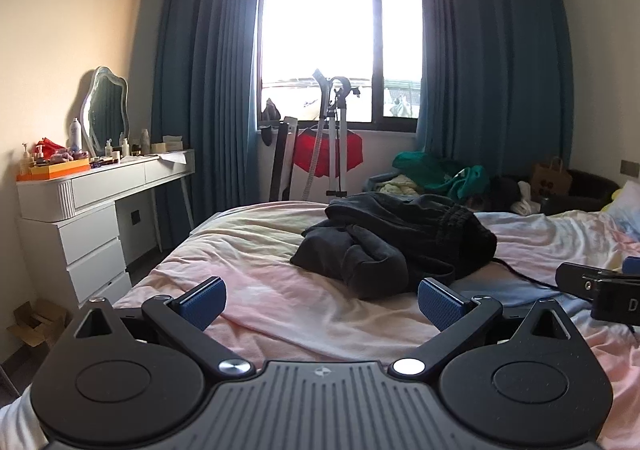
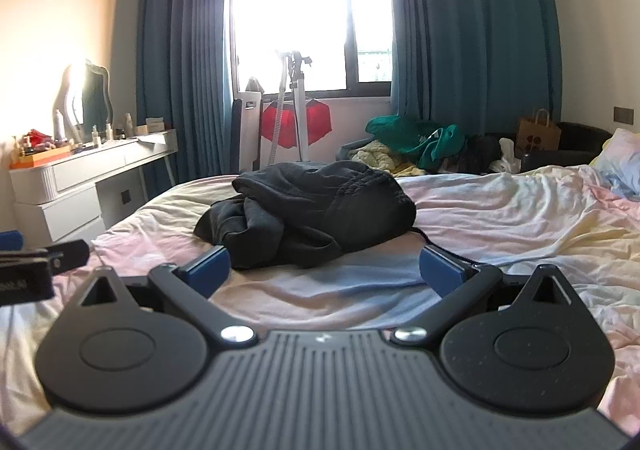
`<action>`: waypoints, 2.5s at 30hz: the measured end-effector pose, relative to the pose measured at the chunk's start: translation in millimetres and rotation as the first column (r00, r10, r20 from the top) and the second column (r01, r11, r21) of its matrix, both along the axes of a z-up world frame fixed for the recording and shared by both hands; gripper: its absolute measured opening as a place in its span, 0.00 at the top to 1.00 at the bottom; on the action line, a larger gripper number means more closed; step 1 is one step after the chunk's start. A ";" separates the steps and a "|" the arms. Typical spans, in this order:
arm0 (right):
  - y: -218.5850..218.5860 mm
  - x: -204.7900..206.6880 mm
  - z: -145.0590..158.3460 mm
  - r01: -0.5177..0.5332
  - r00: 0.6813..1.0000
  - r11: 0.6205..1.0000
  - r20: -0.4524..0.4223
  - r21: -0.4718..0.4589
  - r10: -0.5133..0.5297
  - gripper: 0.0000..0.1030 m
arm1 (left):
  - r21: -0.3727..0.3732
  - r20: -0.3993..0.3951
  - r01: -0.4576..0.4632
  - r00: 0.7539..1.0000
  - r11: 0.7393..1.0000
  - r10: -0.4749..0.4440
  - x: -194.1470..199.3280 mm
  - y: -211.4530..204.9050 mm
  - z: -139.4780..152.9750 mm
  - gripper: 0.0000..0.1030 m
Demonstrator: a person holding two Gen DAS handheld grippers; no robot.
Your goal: Fold clothes
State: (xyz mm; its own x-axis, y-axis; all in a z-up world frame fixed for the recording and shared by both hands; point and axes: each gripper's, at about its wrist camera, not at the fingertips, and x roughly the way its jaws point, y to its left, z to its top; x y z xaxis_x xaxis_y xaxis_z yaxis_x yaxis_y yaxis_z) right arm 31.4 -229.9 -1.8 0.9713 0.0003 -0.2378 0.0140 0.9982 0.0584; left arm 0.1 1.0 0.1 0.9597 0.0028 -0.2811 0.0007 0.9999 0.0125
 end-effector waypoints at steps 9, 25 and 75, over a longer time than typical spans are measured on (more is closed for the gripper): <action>5.1 0.3 -5.4 0.008 1.000 1.000 -0.014 -0.009 -0.008 0.00 | 0.000 0.019 0.005 1.000 1.000 -0.005 -4.9 -1.1 -1.0 0.00; 1.7 -1.1 -1.5 0.008 1.000 1.000 -0.024 0.010 -0.008 0.00 | 0.044 0.021 0.011 1.000 0.999 -0.012 -3.8 -8.3 -5.4 0.00; -83.3 43.8 -2.3 0.359 0.933 0.933 0.002 0.026 -0.359 0.00 | 0.250 -0.171 0.268 0.958 0.930 -0.231 215.7 -148.1 -80.5 0.03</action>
State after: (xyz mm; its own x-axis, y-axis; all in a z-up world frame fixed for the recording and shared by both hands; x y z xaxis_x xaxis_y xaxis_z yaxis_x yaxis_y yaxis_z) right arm 75.2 -313.2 -4.1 0.9091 -0.3433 -0.2360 0.3710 0.9248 0.0840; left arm 215.8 -147.1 -80.3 0.8917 -0.1385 -0.4309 0.2704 0.9265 0.2616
